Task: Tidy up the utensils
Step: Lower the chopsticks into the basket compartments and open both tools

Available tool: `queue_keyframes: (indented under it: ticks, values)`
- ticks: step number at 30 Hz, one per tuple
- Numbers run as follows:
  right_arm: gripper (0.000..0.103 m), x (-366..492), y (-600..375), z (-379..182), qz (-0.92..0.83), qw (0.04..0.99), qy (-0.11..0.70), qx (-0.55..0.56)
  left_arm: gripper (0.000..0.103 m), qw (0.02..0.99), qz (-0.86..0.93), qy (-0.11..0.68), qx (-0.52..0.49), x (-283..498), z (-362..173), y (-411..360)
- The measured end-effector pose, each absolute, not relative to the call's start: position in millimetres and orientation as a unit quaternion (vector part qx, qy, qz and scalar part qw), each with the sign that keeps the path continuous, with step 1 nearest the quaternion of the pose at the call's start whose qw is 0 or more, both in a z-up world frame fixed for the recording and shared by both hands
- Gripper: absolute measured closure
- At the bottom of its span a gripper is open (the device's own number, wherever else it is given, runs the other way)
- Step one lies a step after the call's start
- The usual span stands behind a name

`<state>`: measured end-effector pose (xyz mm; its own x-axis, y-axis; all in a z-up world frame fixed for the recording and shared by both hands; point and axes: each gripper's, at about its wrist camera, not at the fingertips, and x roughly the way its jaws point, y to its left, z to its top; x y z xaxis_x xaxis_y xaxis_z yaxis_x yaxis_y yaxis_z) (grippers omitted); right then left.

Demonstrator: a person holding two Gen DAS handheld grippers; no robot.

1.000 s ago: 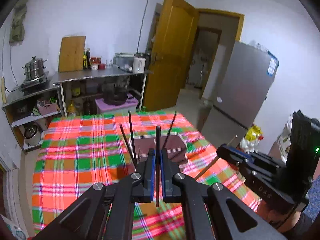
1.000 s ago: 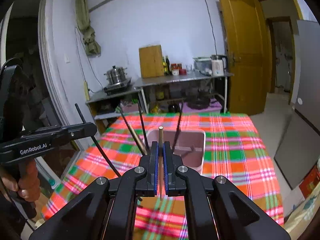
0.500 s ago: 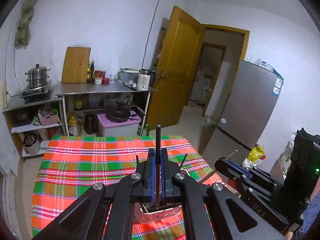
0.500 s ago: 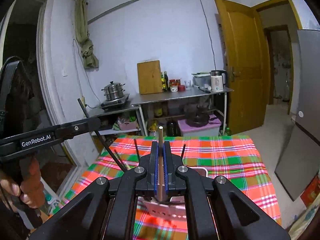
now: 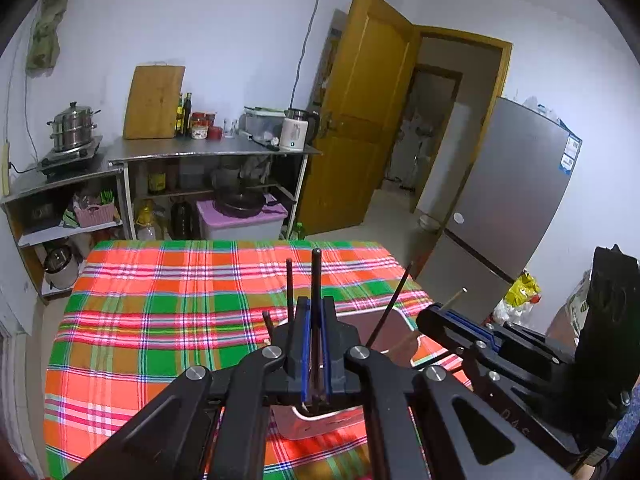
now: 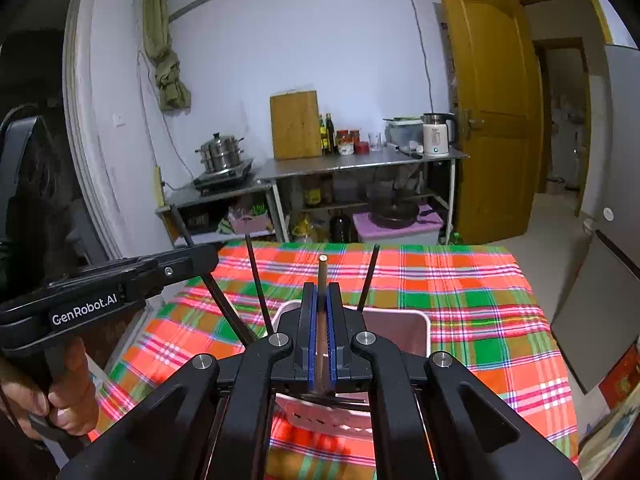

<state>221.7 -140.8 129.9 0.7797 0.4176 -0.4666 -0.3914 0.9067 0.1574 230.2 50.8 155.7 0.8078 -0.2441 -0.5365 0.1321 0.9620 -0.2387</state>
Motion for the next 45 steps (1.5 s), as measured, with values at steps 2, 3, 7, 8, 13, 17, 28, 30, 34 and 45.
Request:
queue_keyframes:
  ticks: [2,3,7,8,13,17,28,30,34,45]
  values:
    - [0.099,223.8,-138.3,124.3,0.216,0.941,0.260,0.022,0.099,0.944,-0.100,0.300,-0.094,231.9,148.5,50.5]
    - [0.099,224.9,-137.3,121.3,0.216,0.940,0.264,0.020,0.099,0.943,-0.101,0.302,-0.094,232.9,146.3,51.2]
    - [0.098,227.2,-134.2,110.0,0.215,0.936,0.278,0.013,0.099,0.939,-0.100,0.315,-0.092,235.9,135.3,51.0]
    - [0.098,227.4,-134.3,108.1,0.215,0.936,0.280,0.013,0.099,0.938,-0.101,0.318,-0.091,236.5,132.9,51.3]
    - [0.098,228.5,-132.6,104.2,0.213,0.934,0.287,0.002,0.099,0.934,-0.100,0.329,-0.094,237.6,124.3,51.6]
    - [0.096,232.5,-129.6,104.6,0.211,0.933,0.292,-0.006,0.098,0.936,-0.098,0.326,-0.094,234.6,125.5,52.5]
    - [0.088,219.4,-144.0,121.6,0.207,0.940,0.272,0.004,0.089,0.947,-0.095,0.291,-0.092,211.3,149.6,56.4]
    - [0.087,213.4,-147.6,125.5,0.206,0.942,0.267,0.007,0.089,0.949,-0.094,0.285,-0.092,203.8,153.6,56.3]
    - [0.085,201.5,-157.6,132.6,0.204,0.944,0.258,0.014,0.089,0.952,-0.090,0.278,-0.087,187.6,156.9,55.2]
    - [0.078,160.5,-177.1,131.2,0.195,0.948,0.251,0.024,0.087,0.954,-0.084,0.277,-0.073,137.7,145.5,42.1]
